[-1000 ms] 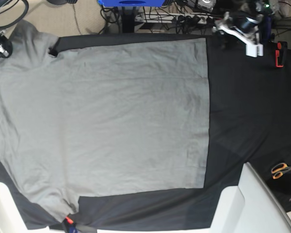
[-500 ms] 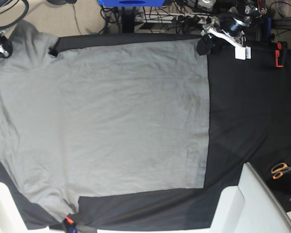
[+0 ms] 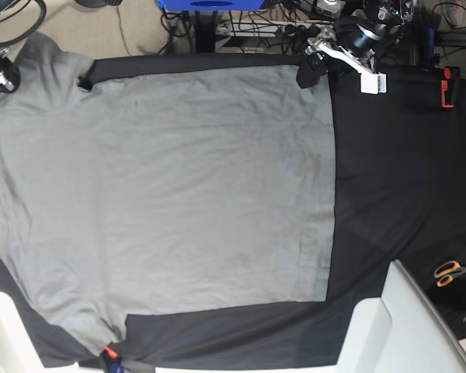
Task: Fold the T-shirt properly
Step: 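Grasp the grey shirt's side edge with both grippers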
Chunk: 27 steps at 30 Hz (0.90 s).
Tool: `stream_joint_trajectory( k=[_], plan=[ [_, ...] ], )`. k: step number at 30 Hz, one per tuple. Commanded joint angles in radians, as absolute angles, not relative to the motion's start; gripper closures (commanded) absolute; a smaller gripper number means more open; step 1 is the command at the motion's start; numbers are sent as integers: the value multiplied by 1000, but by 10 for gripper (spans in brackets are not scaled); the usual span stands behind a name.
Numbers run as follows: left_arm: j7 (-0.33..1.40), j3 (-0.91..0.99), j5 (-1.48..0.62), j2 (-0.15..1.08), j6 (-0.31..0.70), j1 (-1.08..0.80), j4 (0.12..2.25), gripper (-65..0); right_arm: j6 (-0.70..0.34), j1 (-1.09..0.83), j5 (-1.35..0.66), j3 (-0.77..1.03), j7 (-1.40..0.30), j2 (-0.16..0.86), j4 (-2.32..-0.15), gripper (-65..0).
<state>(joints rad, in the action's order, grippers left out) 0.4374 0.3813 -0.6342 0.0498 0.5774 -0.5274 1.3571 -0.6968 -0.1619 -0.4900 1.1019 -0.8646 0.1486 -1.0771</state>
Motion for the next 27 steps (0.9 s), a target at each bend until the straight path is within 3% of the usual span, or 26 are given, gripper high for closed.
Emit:
stream_joint_trajectory(
  k=[1,4,6,9,10,21,27],
  plan=[
    [495,378,-596,45,561,-527,1348,-336,-698,-165,-478,1101,-877,160,-1082,-2],
    [495,378,-596,45,561,-513,1317,-313,-698,-165,-478,1101,-878,160,-1082,-2],
    [495,374,-596,45,561,-509,1300,-214,-698,-166,-476,1101,-878,160,-1082,-2],
    [501,372,-596,45,561,-489,1285,-15,-698,-166,-476,1101,-880,160,-1082,-2],
    [501,372,-596,45,561,-486,1283,0,-698,-166,-476,1101,-881,160,-1082,-2],
    [507,380,-598,45,556,-538,1477,0,-698,-183,-481,995,-903,142,-1208,-2],
    [647,386,-598,44,556,-510,1589,0,-698,-154,-478,1000,-957,142,-1310,-2]
  ],
)
